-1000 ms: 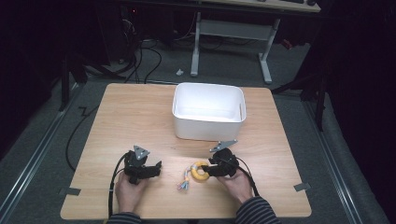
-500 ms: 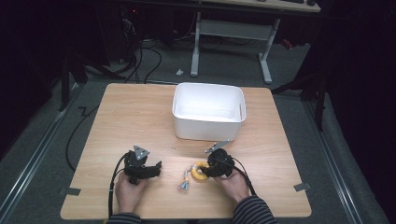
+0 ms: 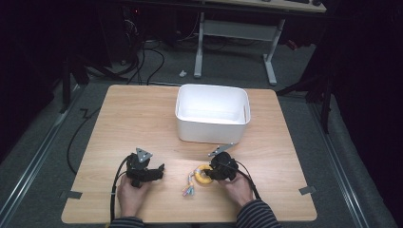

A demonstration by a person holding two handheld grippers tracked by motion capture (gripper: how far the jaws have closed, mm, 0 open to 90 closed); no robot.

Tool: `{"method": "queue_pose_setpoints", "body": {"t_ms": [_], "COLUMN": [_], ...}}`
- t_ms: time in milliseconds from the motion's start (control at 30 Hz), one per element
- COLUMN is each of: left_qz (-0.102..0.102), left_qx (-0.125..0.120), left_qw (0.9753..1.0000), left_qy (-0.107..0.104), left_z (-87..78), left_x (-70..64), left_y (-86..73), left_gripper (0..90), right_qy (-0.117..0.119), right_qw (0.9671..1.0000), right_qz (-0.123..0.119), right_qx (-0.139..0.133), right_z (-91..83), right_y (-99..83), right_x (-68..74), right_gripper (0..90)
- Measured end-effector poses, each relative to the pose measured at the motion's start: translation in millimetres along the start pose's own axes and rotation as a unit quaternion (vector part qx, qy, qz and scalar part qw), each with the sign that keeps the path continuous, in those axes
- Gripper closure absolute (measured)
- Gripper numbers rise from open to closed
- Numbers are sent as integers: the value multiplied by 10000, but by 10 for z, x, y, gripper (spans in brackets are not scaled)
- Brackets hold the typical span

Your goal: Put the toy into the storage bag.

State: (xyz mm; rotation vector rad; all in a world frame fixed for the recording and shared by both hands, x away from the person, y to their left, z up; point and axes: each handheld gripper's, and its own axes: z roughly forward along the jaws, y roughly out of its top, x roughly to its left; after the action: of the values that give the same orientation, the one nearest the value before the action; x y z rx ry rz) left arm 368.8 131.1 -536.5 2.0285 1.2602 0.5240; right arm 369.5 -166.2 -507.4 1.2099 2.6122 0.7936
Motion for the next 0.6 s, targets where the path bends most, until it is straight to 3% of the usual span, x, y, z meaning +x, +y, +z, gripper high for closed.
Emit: {"method": "queue_pose_setpoints", "body": {"t_ms": [233,600], "left_qz": [6,3], "left_qx": [0,1], "left_qw": [10000,10000], "left_qy": [-2,0], "left_z": [-2,-1], "left_x": [-1,-1], "left_y": [-1,-1], "left_gripper": [151,151], "right_qy": [209,169], "right_qw": [9996,9992], "right_qz": [154,168], "right_qx": [-112,-312], "right_z": [-4,-156], "right_y": [-25,-77], "right_x": [-59,-143], "right_gripper": [670,692]}}
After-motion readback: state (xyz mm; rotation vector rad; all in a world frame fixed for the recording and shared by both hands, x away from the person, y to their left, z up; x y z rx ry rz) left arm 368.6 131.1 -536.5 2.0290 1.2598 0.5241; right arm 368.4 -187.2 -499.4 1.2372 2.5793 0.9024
